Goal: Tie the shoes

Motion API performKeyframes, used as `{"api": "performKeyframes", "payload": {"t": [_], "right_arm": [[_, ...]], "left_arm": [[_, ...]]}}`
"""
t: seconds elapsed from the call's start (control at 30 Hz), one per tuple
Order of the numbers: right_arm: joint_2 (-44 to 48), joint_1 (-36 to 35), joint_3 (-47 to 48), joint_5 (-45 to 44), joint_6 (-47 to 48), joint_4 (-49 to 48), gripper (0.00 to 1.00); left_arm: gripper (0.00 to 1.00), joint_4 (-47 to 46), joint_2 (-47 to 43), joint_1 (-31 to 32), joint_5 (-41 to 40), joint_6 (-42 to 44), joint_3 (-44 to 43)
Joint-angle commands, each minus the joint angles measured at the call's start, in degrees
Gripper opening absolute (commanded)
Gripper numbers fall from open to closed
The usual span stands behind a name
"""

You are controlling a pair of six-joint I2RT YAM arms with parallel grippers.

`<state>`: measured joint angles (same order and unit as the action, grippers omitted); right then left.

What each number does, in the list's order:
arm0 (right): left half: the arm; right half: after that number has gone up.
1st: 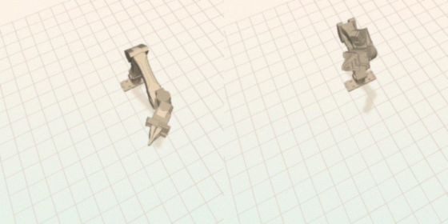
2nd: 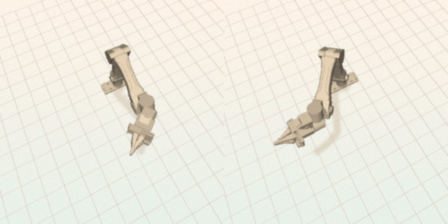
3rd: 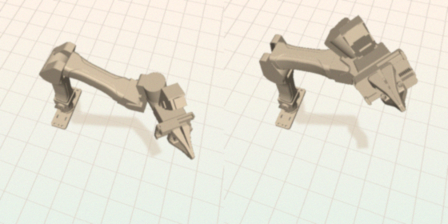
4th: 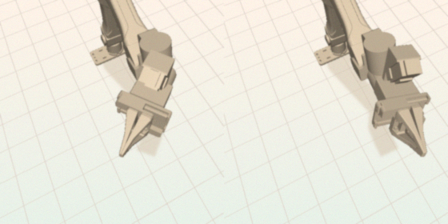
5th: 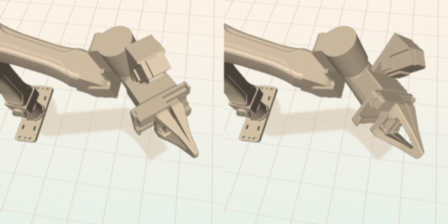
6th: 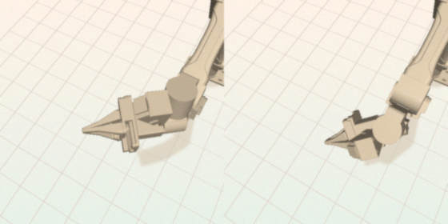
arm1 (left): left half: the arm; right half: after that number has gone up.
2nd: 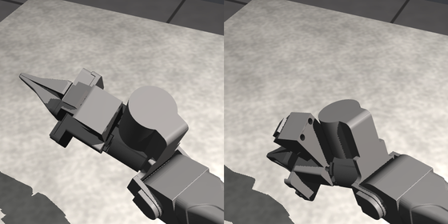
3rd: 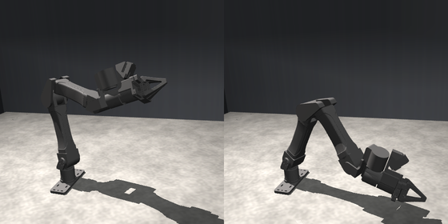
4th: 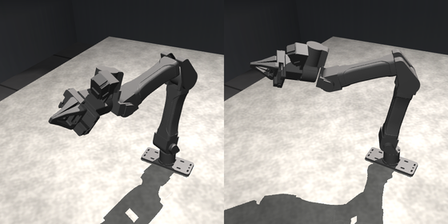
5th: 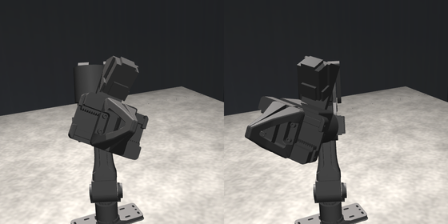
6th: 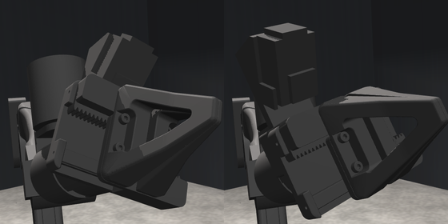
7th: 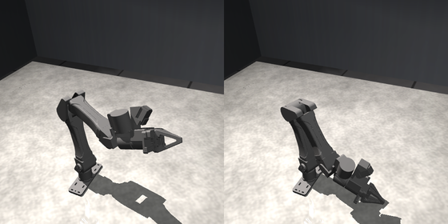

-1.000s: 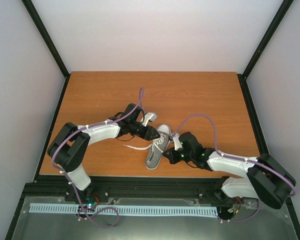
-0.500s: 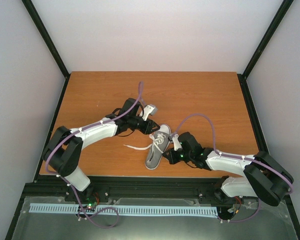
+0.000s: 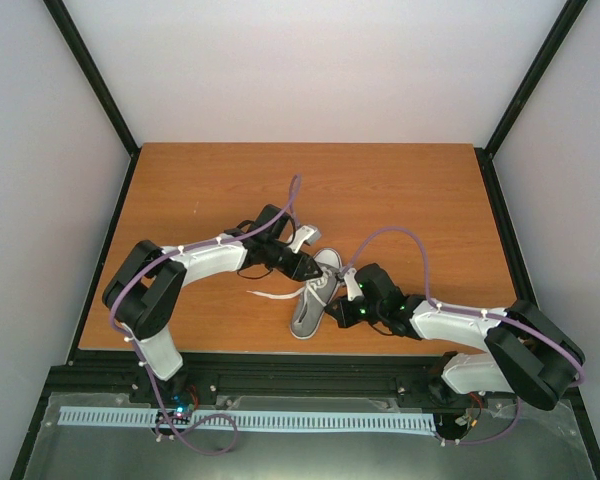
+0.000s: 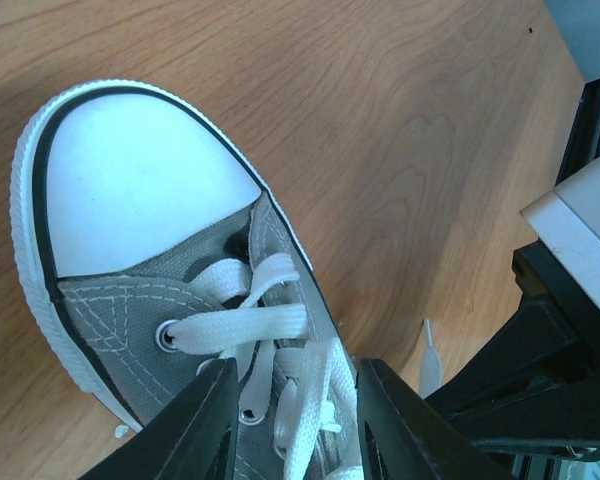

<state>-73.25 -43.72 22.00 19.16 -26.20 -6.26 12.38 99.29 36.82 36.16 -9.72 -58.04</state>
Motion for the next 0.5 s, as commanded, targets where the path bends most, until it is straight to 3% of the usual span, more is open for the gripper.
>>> {"api": "performKeyframes", "payload": {"t": [0.0,0.47], "right_arm": [[-0.5,0.2,1.3,0.5,-0.3,-1.4,0.03],[-1.1,0.2,1.4,0.4,-0.1,-1.6,0.03]], "left_arm": [[0.36,1.9,-0.9,0.4,1.1,1.5,-1.3],[0.28,3.9,-2.1,0.4,0.2,1.1,-0.1]]}}
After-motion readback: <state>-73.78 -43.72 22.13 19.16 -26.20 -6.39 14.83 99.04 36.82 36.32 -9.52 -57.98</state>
